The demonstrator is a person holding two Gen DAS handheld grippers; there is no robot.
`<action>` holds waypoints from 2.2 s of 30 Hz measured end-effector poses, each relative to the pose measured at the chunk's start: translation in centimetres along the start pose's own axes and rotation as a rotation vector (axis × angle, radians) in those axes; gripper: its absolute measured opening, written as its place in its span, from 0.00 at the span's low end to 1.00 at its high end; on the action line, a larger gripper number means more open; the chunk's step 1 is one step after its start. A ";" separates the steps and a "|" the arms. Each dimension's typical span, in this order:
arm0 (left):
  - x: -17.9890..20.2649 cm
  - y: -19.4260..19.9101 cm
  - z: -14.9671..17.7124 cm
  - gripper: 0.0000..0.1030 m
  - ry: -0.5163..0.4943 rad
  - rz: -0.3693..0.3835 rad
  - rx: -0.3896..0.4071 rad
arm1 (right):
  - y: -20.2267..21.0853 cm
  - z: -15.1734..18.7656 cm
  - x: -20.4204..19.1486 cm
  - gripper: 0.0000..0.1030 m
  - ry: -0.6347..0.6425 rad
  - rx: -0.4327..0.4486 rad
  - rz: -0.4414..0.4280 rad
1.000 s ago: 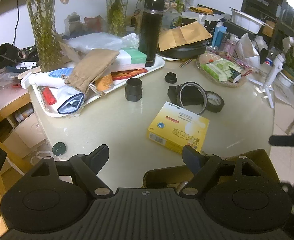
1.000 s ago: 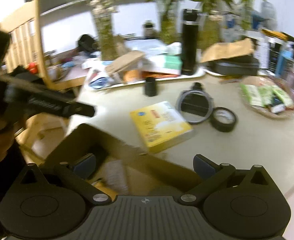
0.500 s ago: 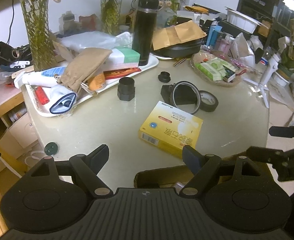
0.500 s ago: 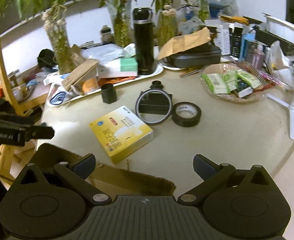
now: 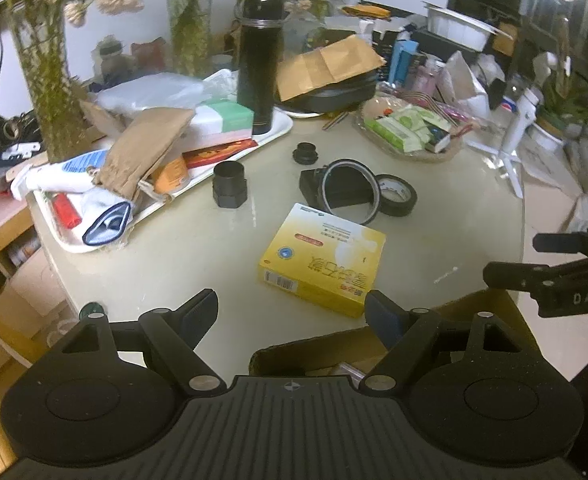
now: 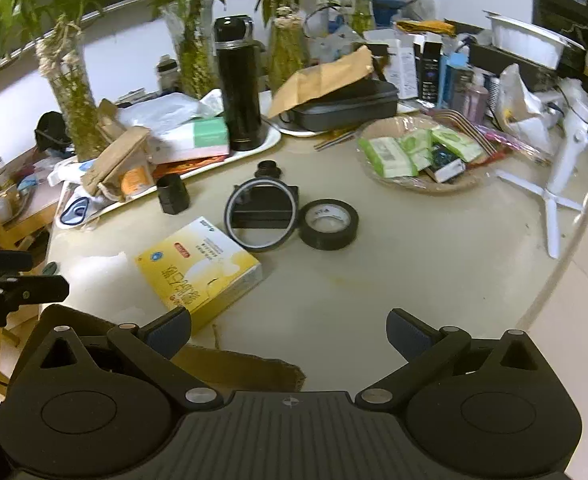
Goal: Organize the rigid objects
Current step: 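Move the open left gripper over the yellow medicine box on the table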
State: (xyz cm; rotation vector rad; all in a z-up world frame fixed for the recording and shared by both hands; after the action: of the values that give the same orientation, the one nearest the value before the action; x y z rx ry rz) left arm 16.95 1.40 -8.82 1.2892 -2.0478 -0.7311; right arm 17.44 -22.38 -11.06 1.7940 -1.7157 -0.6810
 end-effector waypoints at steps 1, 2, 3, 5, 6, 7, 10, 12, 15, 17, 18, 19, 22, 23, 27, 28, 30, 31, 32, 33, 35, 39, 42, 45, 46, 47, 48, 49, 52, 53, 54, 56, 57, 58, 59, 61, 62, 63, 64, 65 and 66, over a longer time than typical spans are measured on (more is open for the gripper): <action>0.1 0.0 -0.1 0.78 -0.005 0.003 -0.002 | 0.0 0.0 0.0 1.00 -0.001 0.000 0.000; 0.2 -0.1 -0.2 0.78 -0.008 0.006 -0.003 | 0.0 0.0 0.0 1.00 0.000 0.002 0.002; 0.3 -0.1 -0.3 0.78 -0.011 0.010 -0.003 | 0.0 -0.1 0.0 1.00 0.004 0.004 0.004; 0.4 -0.2 -0.4 0.78 -0.007 0.016 -0.006 | 0.0 -0.1 -0.1 1.00 0.014 0.007 0.009; 0.5 -0.2 -0.5 0.78 -0.005 0.020 -0.008 | 0.0 -0.1 -0.1 1.00 0.022 0.009 0.012; 0.5 -0.3 -0.6 0.78 -0.003 0.025 -0.008 | 0.0 -0.1 -0.2 1.00 0.030 0.013 0.015; 0.6 -0.7 -0.8 0.78 -0.010 0.034 -0.019 | 0.1 -0.2 -0.4 1.00 0.044 0.024 0.019; 0.7 -1.0 -1.2 0.78 -0.024 0.035 -0.024 | 0.0 -0.3 -0.4 1.00 0.032 0.016 0.011; 1.0 -1.5 -1.8 0.78 -0.054 0.036 -0.025 | -0.1 -0.3 -0.3 1.00 0.020 0.009 0.017; 1.2 -2.0 -2.2 0.79 -0.078 0.037 -0.025 | 0.1 -0.3 -0.3 1.00 0.028 0.015 0.018; 1.2 -2.3 -2.4 0.79 -0.089 0.036 -0.029 | 0.2 -0.3 -0.4 1.00 0.034 0.019 0.020; 1.3 -2.7 -2.6 0.79 -0.105 0.036 -0.036 | 0.2 -0.2 -0.4 1.00 0.040 0.022 0.021; 1.6 -3.9 -2.8 0.83 -0.148 0.048 -0.064 | 0.3 -0.2 -0.4 1.00 0.041 0.022 0.021; 1.6 -4.2 -2.9 0.84 -0.156 0.051 -0.069 | 0.3 -0.2 -0.3 1.00 0.038 0.022 0.019; 1.5 -5.8 -3.3 0.86 -0.161 0.062 -0.100 | 0.4 -0.2 0.1 1.00 0.027 0.019 0.023; 1.3 -6.3 -3.4 0.86 -0.157 0.064 -0.107 | 0.4 -0.2 0.2 1.00 0.023 0.018 0.023; 1.1 -7.1 -3.5 0.86 -0.161 0.071 -0.116 | 0.4 -0.3 0.4 1.00 0.019 0.015 0.021; 1.0 -7.4 -3.5 0.86 -0.171 0.073 -0.121 | 0.4 -0.3 0.4 1.00 0.017 0.015 0.021; 0.9 -7.8 -3.5 0.86 -0.181 0.069 -0.130 | 0.4 -0.3 0.5 1.00 0.017 0.014 0.021; 0.8 -8.2 -3.5 0.86 -0.190 0.063 -0.140 | 0.4 -0.3 0.5 1.00 0.018 0.013 0.021; 0.6 -9.0 -3.5 0.86 -0.201 0.058 -0.158 | 0.4 -0.3 0.6 1.00 0.020 0.014 0.024; 0.2 -10.4 -3.6 0.87 -0.210 0.055 -0.197 | 0.3 -0.4 0.9 1.00 0.011 0.008 0.023; 0.1 -11.2 -3.6 0.87 -0.219 0.055 -0.221 | 0.1 -0.4 1.0 1.00 0.007 0.001 0.030; 0.0 -11.6 -3.7 0.87 -0.213 0.053 -0.225 | -0.1 -0.3 1.2 1.00 0.001 -0.007 0.032; -0.2 -11.6 -3.8 0.87 -0.201 0.056 -0.227 | -0.2 -0.3 1.2 1.00 0.000 -0.010 0.031; -0.4 -11.6 -3.9 0.87 -0.182 0.062 -0.227 | -0.2 -0.3 1.2 1.00 0.000 -0.010 0.031; -0.7 -11.6 -4.0 0.87 -0.160 0.070 -0.226 | -0.2 -0.4 1.2 1.00 0.000 -0.010 0.031; -1.0 -11.6 -4.1 0.87 -0.142 0.076 -0.227 | -0.2 -0.3 1.2 1.00 0.000 -0.010 0.033; -0.8 -11.6 -4.2 0.87 -0.161 0.088 -0.229 | -0.2 -0.3 1.2 1.00 -0.006 -0.012 0.029; -0.7 -11.7 -4.1 0.87 -0.169 0.090 -0.229 | -0.2 -0.4 1.3 1.00 -0.008 -0.012 0.028; -0.6 -11.8 -4.1 0.88 -0.169 0.095 -0.232 | -0.2 -0.4 1.3 1.00 -0.009 -0.011 0.026; -0.5 -12.1 -4.2 0.91 -0.158 0.116 -0.242 | -0.2 -0.4 1.3 1.00 -0.009 -0.010 0.027; -0.5 -12.2 -4.2 0.96 -0.159 0.126 -0.244 | -0.1 -0.4 1.3 1.00 -0.008 -0.011 0.028; -0.4 -12.2 -4.4 0.96 -0.164 0.133 -0.240 | -0.1 -0.4 1.3 1.00 -0.008 -0.012 0.029; -0.2 -12.3 -4.5 0.96 -0.172 0.139 -0.238 | -0.1 -0.4 1.3 1.00 -0.010 -0.011 0.029; 0.1 -12.8 -4.8 0.96 -0.181 0.149 -0.254 | -0.1 -0.4 1.5 1.00 -0.014 -0.010 0.031; 0.3 -13.1 -4.9 0.97 -0.189 0.152 -0.265 | 0.0 -0.5 1.6 1.00 -0.018 -0.007 0.033; 0.5 -13.5 -4.9 0.97 -0.201 0.153 -0.280 | 0.0 -0.5 1.7 1.00 -0.023 -0.005 0.036; 0.7 -14.0 -4.9 0.99 -0.211 0.148 -0.303 | 0.0 -0.6 1.8 1.00 -0.028 -0.003 0.037; 0.8 -14.5 -4.9 1.00 -0.219 0.140 -0.328 | 0.1 -0.6 2.0 1.00 -0.033 -0.001 0.037; 0.9 -15.0 -4.9 1.00 -0.228 0.131 -0.360 | 0.0 -0.6 2.1 1.00 -0.040 0.000 0.037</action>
State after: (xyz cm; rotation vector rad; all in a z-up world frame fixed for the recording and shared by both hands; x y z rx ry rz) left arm 28.97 -5.72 -16.20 0.8948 -2.0310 -1.1668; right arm 17.94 -24.43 -10.59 1.7550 -1.7704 -0.7052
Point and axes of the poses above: each gripper's, at about its wrist camera, not at the fingertips, and y roughly against the way its jaws point, x to its right, z to its underside, the point moved 4 cm from there along -y, roughly the way its jaws point, and after that the axes turned 10 degrees about z, right-handed, at the moved point
